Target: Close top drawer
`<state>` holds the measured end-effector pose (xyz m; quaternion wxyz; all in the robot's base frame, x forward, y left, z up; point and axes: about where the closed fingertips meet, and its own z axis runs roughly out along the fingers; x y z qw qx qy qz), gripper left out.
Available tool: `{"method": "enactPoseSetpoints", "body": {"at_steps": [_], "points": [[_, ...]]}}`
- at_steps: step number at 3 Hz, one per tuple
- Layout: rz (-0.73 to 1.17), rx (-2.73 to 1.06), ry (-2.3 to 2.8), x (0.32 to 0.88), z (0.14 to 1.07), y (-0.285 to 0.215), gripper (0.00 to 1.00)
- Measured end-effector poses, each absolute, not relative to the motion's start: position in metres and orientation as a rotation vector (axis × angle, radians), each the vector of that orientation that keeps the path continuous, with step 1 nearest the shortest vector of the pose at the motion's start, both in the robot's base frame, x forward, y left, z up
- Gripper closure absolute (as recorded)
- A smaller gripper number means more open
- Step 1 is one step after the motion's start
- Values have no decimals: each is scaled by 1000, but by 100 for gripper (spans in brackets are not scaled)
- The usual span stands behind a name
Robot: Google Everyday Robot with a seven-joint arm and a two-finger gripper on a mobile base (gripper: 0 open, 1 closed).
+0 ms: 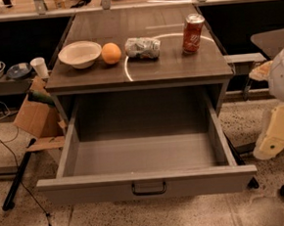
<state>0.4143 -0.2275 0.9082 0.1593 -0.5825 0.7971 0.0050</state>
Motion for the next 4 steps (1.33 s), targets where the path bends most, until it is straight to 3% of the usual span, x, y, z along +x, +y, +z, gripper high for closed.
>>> {"method": "enactPoseSetpoints", "body": {"at_steps": [3,4], "points": [[181,-1145,2370,323,814,-236,0],[175,-1086,2291,324,804,-235,0]]}}
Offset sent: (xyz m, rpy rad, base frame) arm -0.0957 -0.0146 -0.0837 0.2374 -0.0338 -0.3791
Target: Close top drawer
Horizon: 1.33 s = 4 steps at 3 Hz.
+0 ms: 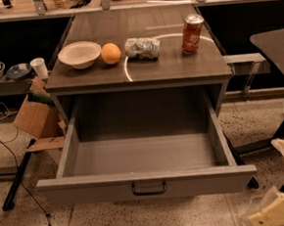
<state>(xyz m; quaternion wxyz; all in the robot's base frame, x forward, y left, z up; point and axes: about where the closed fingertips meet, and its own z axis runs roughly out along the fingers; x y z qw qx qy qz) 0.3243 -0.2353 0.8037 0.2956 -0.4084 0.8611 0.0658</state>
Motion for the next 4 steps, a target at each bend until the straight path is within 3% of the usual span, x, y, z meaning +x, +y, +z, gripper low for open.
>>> {"method": "enactPoseSetpoints", "body": {"at_steps": [4], "points": [[351,-857,2274,320,744,-215,0]]}}
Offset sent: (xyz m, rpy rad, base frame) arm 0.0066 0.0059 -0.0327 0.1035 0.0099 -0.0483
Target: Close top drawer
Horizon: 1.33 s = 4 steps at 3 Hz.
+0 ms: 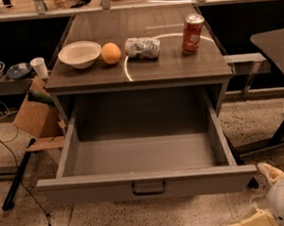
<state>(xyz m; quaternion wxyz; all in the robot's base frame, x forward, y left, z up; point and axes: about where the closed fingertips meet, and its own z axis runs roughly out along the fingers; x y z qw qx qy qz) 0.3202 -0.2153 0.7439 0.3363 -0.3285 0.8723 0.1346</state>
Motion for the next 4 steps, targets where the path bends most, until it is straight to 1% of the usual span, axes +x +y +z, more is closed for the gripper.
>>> {"method": "enactPoseSetpoints", "body": {"at_steps": [1,2,3,4], "points": [[412,-753,2286,315,720,-204,0],[480,-671,2306,312,694,-192,18],[536,-572,2319,319,670,-180,50],[555,-510,2326,333,656,-175,73]]}}
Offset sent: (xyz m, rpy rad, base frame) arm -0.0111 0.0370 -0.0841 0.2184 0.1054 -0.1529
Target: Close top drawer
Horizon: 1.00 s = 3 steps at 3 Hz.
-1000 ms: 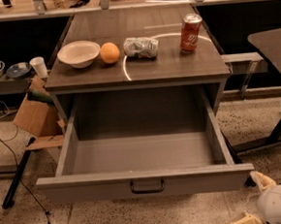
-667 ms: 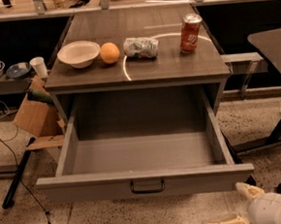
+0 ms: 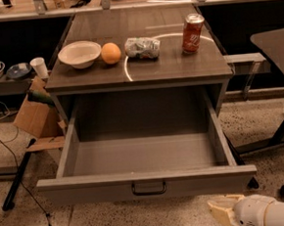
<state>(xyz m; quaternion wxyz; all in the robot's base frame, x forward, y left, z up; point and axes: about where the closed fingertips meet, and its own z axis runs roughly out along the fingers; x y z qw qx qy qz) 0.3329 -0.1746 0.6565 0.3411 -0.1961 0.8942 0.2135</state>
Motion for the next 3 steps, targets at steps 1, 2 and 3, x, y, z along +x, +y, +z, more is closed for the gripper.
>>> {"method": "enactPoseSetpoints", "body": {"at_steps": [1,2,3], "points": [[547,-453,2334,354,645,-171,96],[519,-392,2327,374,641,-173,100],[491,-335,2314,394,644,-172,100]]}}
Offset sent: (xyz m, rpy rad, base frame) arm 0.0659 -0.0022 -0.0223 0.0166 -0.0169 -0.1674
